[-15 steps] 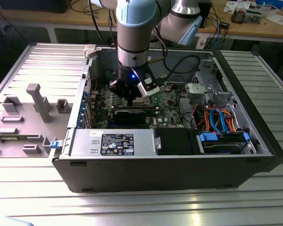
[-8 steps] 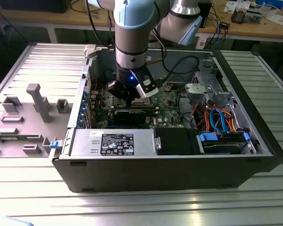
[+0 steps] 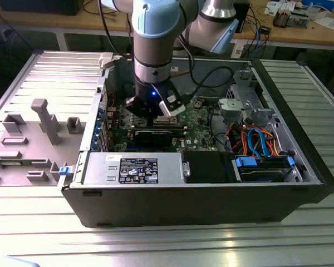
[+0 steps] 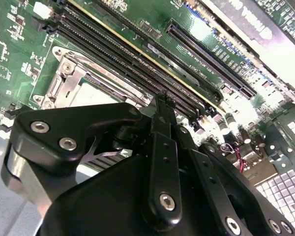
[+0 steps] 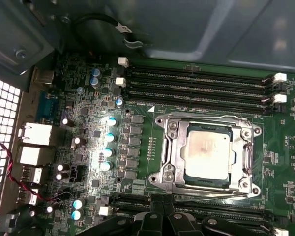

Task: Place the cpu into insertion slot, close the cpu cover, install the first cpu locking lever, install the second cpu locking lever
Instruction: 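Install the second cpu locking lever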

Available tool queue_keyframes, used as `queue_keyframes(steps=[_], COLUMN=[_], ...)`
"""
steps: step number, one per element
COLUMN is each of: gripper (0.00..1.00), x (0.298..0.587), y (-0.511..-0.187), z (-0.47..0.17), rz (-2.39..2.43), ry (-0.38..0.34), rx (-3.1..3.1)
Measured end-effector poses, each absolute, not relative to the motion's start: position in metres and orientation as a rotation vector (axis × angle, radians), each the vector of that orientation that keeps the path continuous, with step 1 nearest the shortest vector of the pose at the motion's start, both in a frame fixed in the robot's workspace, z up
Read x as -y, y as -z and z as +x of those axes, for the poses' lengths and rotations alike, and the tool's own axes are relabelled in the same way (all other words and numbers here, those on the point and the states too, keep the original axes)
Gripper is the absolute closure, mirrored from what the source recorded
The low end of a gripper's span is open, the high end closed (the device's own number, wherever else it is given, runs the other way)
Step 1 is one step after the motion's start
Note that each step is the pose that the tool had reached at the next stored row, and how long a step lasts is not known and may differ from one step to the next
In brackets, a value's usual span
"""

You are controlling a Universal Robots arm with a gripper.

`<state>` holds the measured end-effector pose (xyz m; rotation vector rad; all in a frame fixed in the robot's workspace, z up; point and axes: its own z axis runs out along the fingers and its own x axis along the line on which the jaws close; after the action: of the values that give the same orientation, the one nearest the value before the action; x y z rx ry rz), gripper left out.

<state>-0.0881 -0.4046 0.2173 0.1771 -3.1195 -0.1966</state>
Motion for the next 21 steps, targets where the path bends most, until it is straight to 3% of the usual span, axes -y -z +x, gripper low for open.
queue_keyframes(steps=[21], gripper=[0.89], x=[0.405], y=[-0.203], z=[-0.091], rz=[0.194], ry=[0.282], rx=[3.114])
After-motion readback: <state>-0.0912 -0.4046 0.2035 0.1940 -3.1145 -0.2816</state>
